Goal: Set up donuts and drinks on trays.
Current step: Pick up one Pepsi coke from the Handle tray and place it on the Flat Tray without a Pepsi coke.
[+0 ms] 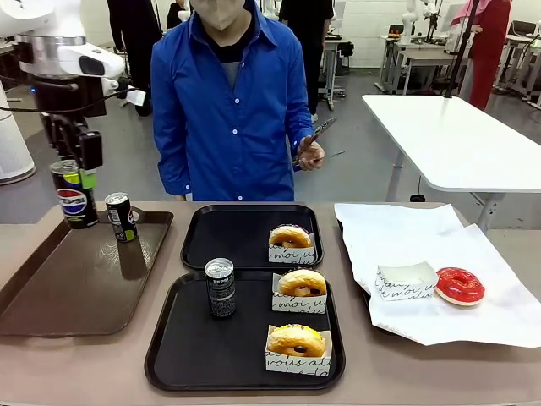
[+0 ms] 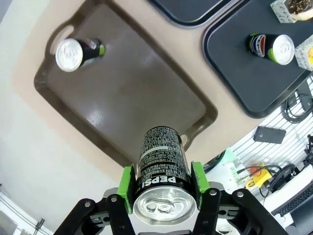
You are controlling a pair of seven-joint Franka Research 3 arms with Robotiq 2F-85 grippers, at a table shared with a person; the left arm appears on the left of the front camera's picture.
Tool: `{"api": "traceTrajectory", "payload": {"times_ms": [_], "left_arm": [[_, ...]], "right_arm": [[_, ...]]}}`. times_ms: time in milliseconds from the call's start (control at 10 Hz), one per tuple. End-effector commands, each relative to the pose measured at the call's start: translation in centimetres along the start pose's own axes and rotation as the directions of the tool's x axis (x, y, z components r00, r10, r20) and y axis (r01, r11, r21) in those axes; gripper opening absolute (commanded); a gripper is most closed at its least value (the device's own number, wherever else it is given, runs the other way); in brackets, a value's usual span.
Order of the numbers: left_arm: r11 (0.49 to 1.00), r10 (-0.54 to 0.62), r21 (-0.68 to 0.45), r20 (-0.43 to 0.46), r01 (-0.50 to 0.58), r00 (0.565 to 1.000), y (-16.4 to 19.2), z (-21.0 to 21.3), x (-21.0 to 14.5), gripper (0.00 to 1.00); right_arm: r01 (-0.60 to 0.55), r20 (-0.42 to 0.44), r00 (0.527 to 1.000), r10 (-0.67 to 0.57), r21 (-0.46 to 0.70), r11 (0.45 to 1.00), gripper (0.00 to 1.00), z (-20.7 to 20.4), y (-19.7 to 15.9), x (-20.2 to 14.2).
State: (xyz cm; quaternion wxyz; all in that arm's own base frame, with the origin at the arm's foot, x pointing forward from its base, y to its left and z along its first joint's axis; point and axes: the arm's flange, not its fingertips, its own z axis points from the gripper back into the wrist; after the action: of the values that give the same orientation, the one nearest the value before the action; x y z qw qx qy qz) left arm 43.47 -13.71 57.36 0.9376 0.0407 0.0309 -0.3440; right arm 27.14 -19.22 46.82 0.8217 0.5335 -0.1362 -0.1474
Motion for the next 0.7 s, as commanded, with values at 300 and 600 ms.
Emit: {"api": "traceTrajectory", "payload": {"times_ms": [300, 600], "left_arm": [[0.999, -0.036, -0.004, 0.021, 0.036, 0.999, -2.2, -0.6, 4.8, 0.57], [0.997, -0.075, -0.023, 0.019, 0.075, 0.997, -3.4, -1.7, 8.2, 0.57]], "right_arm": [[-0.003, 0.005, 1.000, 0.003, 0.015, 1.000, 1.00, 0.0, 0.1, 0.0], [-0.003, 0.005, 1.000, 0.003, 0.015, 1.000, 1.00, 0.0, 0.1, 0.0]]}}
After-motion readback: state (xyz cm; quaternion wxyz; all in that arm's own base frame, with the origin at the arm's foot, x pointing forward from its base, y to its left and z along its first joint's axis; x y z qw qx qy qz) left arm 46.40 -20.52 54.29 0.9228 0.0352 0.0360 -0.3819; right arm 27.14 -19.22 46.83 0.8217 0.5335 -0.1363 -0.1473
